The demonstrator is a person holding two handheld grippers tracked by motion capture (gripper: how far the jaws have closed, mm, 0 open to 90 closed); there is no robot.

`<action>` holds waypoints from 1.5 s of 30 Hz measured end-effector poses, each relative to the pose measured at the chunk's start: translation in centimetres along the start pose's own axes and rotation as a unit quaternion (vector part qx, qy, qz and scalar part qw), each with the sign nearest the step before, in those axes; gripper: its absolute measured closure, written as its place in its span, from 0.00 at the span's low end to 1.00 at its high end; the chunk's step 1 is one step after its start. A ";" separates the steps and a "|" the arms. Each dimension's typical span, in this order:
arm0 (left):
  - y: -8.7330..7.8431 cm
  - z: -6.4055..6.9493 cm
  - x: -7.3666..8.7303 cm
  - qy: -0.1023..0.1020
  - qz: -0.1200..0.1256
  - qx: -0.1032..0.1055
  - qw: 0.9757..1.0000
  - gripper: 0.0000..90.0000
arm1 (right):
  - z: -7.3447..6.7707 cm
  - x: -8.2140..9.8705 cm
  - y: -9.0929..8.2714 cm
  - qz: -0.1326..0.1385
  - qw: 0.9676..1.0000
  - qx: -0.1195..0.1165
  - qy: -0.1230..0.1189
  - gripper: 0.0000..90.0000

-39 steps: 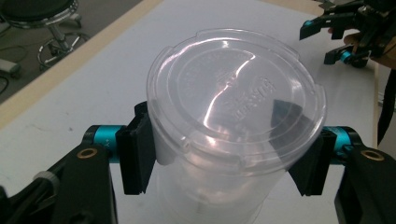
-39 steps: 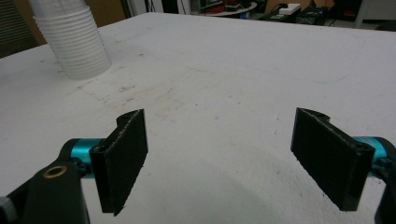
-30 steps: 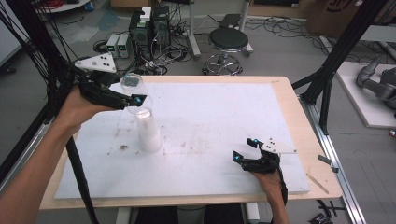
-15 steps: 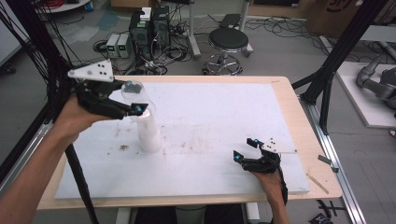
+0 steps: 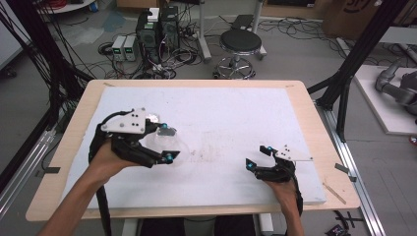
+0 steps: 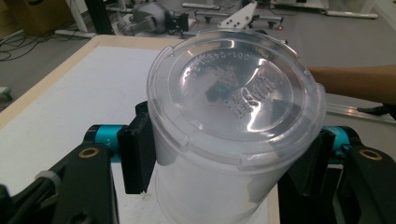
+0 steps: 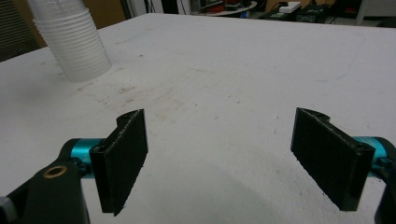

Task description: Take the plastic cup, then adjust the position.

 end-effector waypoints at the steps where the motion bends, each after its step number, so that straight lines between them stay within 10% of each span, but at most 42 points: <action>1: 0.2 0.2 0.3 -0.001 0.002 0.004 1.000 0.39 | -0.1 0.0 0.0 -0.002 1.000 -0.001 0.005 0.21; 29: 2.8 0.2 5.4 -0.012 0.007 0.030 0.999 0.39 | 0.0 -0.1 0.0 0.001 1.000 -0.015 0.002 0.21; 38: 2.5 -0.3 5.5 -0.023 0.023 0.030 0.999 0.40 | -1.0 -1.5 -0.4 0.018 0.997 -0.078 -0.015 0.21; 45: 2.3 -0.5 5.4 -0.039 0.058 0.044 0.997 0.40 | -3.6 -5.1 -1.0 0.050 0.983 -0.171 -0.052 0.21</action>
Point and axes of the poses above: each handheld gripper's, and its own axes: y roughly forward along the jaws, x roughly out of its underside, z roughly to its right, the point moved 6 cm from there along y, roughly forward along the jaws, and after that the axes turned 7 degrees about -y, right-handed, at the moved point
